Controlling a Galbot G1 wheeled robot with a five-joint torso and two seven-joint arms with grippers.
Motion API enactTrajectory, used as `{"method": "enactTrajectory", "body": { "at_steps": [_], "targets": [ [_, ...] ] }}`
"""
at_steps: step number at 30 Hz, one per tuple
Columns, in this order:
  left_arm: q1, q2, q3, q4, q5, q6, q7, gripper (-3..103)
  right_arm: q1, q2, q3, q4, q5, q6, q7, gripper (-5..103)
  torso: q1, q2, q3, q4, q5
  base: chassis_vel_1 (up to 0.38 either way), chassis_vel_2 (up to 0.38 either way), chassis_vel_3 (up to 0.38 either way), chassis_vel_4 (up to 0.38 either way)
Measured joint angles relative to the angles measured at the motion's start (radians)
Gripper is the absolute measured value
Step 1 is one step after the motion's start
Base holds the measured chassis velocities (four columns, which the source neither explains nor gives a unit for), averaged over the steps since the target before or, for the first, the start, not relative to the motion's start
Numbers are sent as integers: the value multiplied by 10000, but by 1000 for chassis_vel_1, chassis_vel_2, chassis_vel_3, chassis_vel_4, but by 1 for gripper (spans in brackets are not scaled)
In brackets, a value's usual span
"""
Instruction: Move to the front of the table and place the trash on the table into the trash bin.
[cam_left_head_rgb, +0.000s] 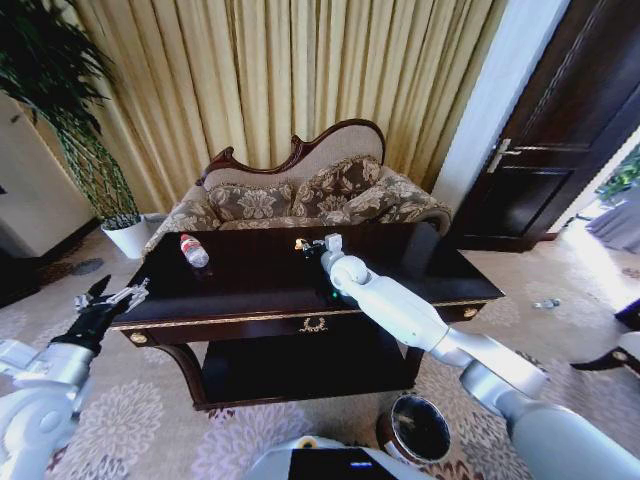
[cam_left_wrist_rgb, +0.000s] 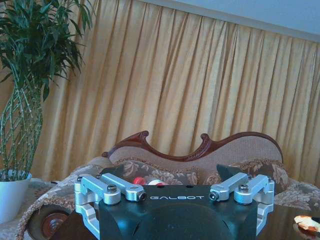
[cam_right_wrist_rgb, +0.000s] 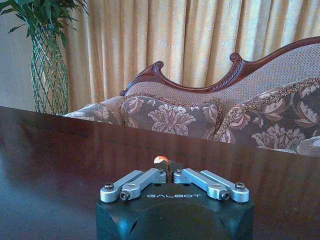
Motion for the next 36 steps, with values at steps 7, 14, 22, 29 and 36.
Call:
{"method": "enactTrajectory", "body": {
  "at_steps": [7, 14, 22, 29, 36],
  "targets": [
    [-3, 26, -3, 24, -13, -4, -6, 100, -49, 6, 21, -14, -59, 32, -33, 0, 0, 0, 0, 0, 0, 0, 0, 0, 0],
    [-29, 59, 0, 27, -37, -7, -18, 100, -111, -24, 214, 263, -49, 179, 97, 0, 0, 0, 0, 0, 0, 0, 0, 0, 0],
    [-53, 66, -3, 19, -52, -7, -24, 100, -5, -181, 941, 851, 21, 568, 473, 0, 0, 0, 0, 1, 0, 0, 0, 0, 0],
    [-135, 172, 17, 8, -160, 17, -26, 100, -384, -1024, 1621, 1539, -405, 617, 698, 0, 0, 0, 0, -2, 0, 0, 0, 0, 0],
    [-363, 713, 48, 208, -354, 86, -68, 100, -1974, -2828, 3088, 2829, -514, -228, 813, 0, 0, 0, 0, -3, 3, 0, 0, 0, 0]
  ]
}}
